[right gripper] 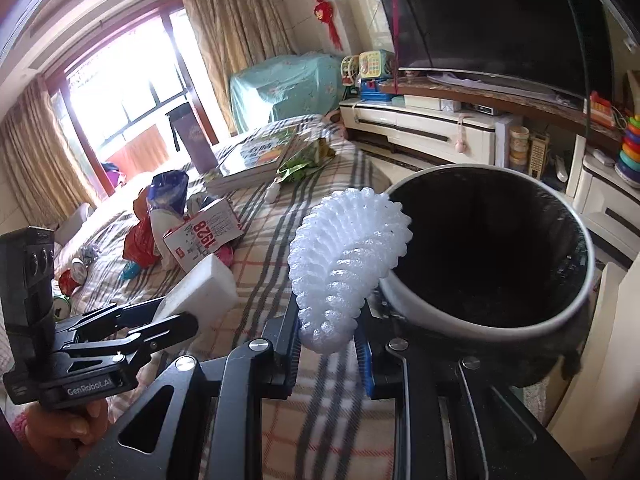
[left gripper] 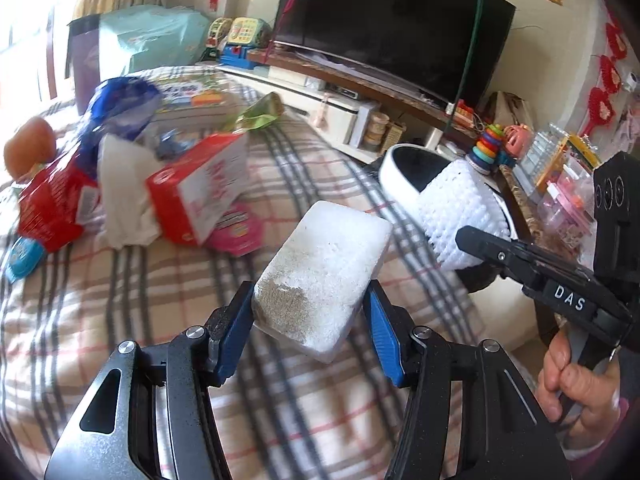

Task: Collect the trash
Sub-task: 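Carry the foam block in the left tool while the right tool carries the mesh net over the bin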

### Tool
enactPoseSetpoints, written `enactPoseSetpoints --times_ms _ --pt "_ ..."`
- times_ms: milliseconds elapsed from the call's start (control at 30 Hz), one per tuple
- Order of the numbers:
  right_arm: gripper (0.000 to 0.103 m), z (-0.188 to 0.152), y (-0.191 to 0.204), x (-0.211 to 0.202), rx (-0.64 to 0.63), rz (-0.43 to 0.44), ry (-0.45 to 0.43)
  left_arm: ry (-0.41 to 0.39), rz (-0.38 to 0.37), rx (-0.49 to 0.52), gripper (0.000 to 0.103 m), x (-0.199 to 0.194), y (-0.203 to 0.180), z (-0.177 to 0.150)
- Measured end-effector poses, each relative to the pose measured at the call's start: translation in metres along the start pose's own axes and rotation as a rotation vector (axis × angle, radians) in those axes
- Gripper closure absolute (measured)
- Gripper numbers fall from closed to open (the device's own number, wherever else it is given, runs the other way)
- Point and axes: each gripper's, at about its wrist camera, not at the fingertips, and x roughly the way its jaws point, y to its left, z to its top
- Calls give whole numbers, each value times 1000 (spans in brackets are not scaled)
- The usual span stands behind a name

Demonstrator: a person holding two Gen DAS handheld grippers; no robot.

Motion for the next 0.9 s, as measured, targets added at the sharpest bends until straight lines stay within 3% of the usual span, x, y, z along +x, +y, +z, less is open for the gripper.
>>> enactPoseSetpoints --times_ms 433,900 --pt "79 2 -45 -25 74 -49 -32 -4 -40 86 48 13 -49 22" --pt "79 6 -76 -33 115 -83 -51 -1 -54 135 48 29 -77 43"
